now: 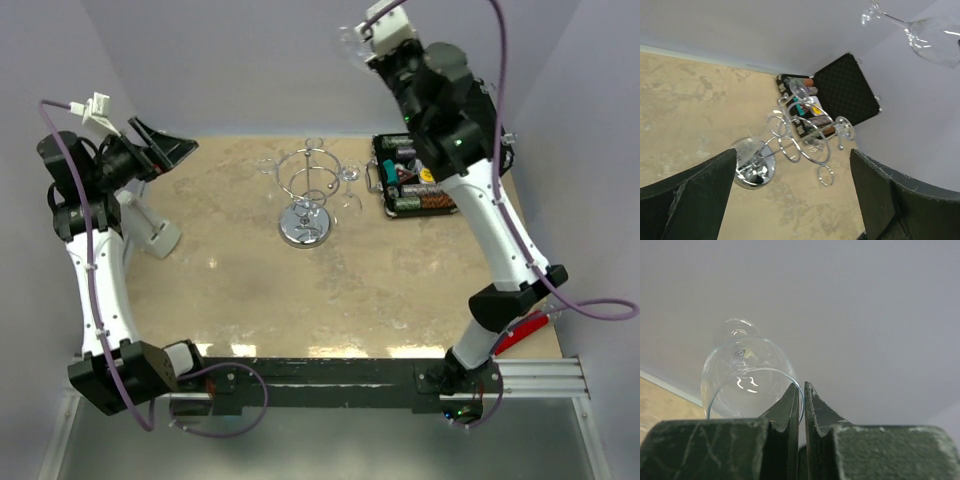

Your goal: Take the wine glass off the wine glass rack

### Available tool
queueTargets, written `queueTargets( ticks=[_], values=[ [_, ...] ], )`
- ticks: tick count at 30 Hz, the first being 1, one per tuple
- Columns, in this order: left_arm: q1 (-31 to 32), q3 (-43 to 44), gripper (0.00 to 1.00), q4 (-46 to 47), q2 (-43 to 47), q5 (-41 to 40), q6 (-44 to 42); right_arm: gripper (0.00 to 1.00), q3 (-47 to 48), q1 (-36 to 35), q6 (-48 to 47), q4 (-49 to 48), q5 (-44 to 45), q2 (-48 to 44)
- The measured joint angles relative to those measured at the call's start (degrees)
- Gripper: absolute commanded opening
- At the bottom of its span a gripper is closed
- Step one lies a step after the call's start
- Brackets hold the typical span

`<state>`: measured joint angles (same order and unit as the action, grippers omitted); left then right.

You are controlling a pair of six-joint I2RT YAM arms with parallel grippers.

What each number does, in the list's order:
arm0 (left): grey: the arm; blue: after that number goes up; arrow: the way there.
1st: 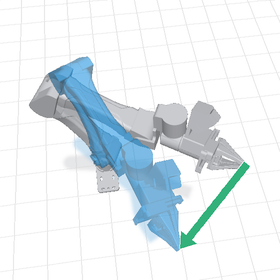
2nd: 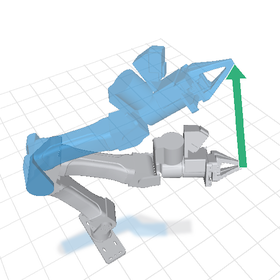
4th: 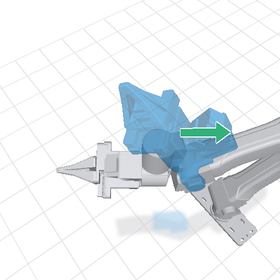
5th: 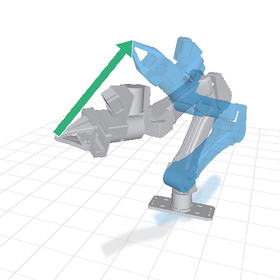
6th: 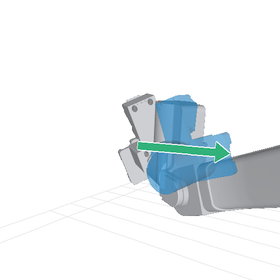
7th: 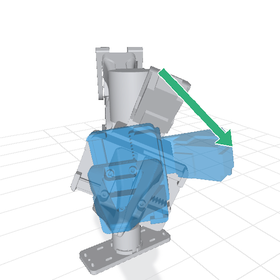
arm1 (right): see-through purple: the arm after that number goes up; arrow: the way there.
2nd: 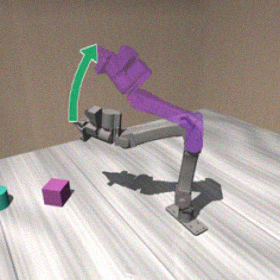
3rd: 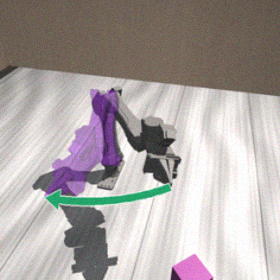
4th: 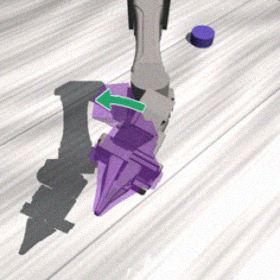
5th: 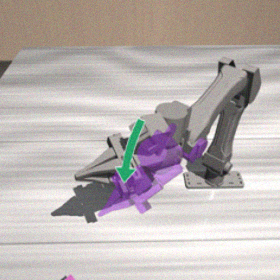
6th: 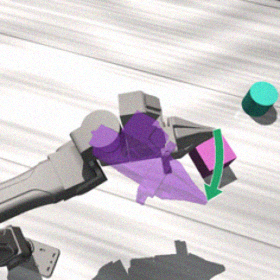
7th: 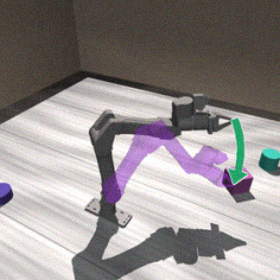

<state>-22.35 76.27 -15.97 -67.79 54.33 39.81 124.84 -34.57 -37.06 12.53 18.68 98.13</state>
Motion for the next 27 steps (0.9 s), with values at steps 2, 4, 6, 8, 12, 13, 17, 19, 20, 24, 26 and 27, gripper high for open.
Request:
queueTargets(
  ticks=[2, 4, 6, 8, 12, 13, 17, 19, 20, 24, 26, 27],
  values=[
    [0.9, -0.3, 1.0, 0.1, -0.8, -2.1, -2.9, 0.0, 0.7, 4.4, 1.6, 4.4, 0.8, -0.8],
    [2.1, -0.5, 0.99, 0.9, -1.8, -4.1, -5.1, 0.0, 1.9, 8.5, 3.3, 9.2, 1.3, -1.1],
    [3.3, -0.5, 0.99, 2.1, -3.0, -5.6, -7.0, 0.0, 1.8, 12.5, 5.1, 15.0, 1.3, -2.1],
    [4.4, -0.5, 0.98, 3.1, -4.1, -6.7, -8.9, 0.0, -0.5, 14.6, 5.7, 18.6, 1.2, -4.2],
    [7.4, -0.5, 0.98, 4.5, -7.3, -8.8, -13.2, 0.0, -6.6, 16.0, 6.3, 27.5, -0.5, -9.7],
    [8.2, -0.5, 0.98, 4.8, -8.0, -8.9, -14.1, 0.0, -7.3, 16.0, 6.4, 29.6, -1.3, -10.4],
    [9.8, -0.5, 0.98, 6.9, -10.0, -9.3, -15.3, 0.0, -9.8, 16.5, 6.8, 36.5, -5.0, -11.5],
    [10.0, -0.5, 0.98, 8.5, -10.6, -9.6, -15.4, 0.0, -11.7, 17.4, 6.9, 39.4, -7.0, -11.3],
    [10.0, -0.5, 0.98, 9.1, -10.9, -9.7, -15.4, 0.0, -12.9, 17.9, 7.0, 40.8, -8.0, -11.1],
    [10.0, -0.5, 0.97, 10.7, -11.7, -9.9, -15.4, 0.0, -17.6, 19.7, 6.8, 44.5, -10.0, -9.6],
    [10.0, -0.5, 0.97, 11.1, -12.1, -10.1, -15.4, 0.0, -20.2, 20.4, 6.6, 45.7, -10.8, -8.6],
    [10.0, -0.5, 0.97, 11.2, -12.2, -10.3, -15.3, 0.0, -21.1, 20.6, 6.4, 46.1, -11.0, -8.2]
  ],
)
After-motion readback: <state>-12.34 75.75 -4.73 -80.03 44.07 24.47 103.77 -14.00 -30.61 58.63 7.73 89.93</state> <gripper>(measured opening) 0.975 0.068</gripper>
